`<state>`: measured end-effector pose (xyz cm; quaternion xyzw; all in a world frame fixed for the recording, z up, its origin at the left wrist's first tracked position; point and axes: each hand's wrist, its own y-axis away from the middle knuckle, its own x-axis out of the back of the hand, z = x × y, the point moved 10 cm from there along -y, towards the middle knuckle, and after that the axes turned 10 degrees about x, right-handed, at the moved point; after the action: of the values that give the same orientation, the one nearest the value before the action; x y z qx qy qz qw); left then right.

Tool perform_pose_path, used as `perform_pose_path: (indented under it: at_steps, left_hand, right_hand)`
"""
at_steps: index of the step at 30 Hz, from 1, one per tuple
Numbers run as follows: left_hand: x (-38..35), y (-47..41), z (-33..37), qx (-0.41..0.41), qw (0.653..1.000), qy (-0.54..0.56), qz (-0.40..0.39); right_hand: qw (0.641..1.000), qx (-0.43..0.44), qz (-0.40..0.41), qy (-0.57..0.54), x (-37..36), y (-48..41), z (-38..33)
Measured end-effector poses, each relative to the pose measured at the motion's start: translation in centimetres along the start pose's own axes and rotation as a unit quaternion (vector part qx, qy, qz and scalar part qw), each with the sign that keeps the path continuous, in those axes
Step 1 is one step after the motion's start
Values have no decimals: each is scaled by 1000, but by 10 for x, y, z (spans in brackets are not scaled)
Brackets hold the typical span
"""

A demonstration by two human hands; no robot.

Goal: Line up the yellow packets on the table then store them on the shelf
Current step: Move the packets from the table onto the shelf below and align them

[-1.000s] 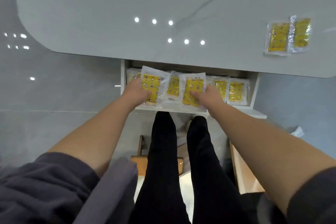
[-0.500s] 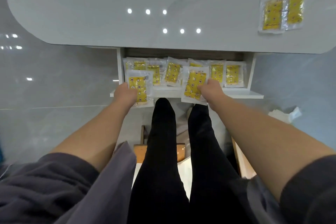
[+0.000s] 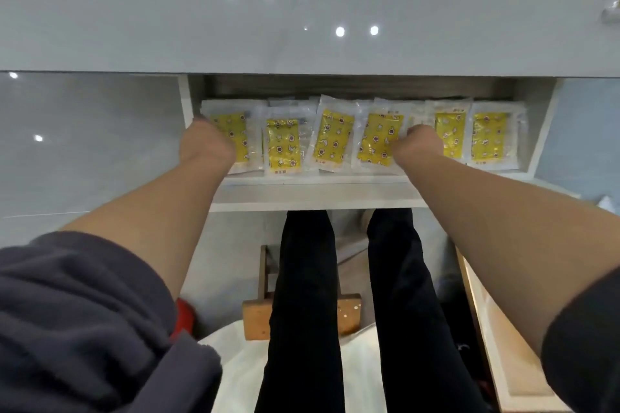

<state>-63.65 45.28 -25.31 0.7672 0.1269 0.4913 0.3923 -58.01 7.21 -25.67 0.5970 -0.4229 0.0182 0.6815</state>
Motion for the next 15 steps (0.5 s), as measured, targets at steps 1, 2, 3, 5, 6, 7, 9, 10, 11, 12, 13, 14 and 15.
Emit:
perform_pose_path:
  at_steps: [1, 2, 3, 5, 6, 7, 9, 10, 11, 12, 13, 14, 15]
  left_hand:
    - [-3, 0, -1, 10, 999, -38, 3]
    - [-5, 1, 0, 13, 997, -78, 0]
    - [-7, 3, 2, 10, 993, -114, -4]
    - [-5, 2, 9, 9, 987, -162, 5]
    - [-2, -1, 14, 10, 984, -176, 12]
    - [2, -2, 18, 8, 982, -189, 19]
    - [6, -3, 34, -38, 971, -231, 44]
    - [3, 0, 49, -97, 956, -268, 65]
    - [-3, 5, 64, -169, 936, -297, 85]
    - [-14, 10, 75, -230, 918, -310, 88]
    - [-26, 13, 81, -268, 906, -320, 72]
    - [-38, 14, 84, -294, 897, -326, 53]
    - [-46, 13, 85, -312, 888, -335, 43]
  right_hand:
    - [998, -11, 17, 52, 6, -2, 3]
    - [993, -12, 47, 109, 14, -3, 2]
    - [982, 13, 82, 168, 22, -2, -7]
    - [949, 136, 120, 257, 22, -2, -43]
    - [933, 200, 103, 279, 12, -2, -64]
    - [921, 250, 68, 290, -1, -4, -81]
    - [898, 305, -6, 317, -29, -7, -107]
    - [886, 326, -41, 326, -43, -8, -118]
    - [872, 348, -75, 334, -56, -6, -127]
    - [855, 373, -100, 346, -67, -4, -134]
    - [836, 400, -112, 359, -76, -2, -140]
    - [819, 423, -113, 370, -82, 0, -144]
    - [808, 439, -111, 376, -84, 1, -146]
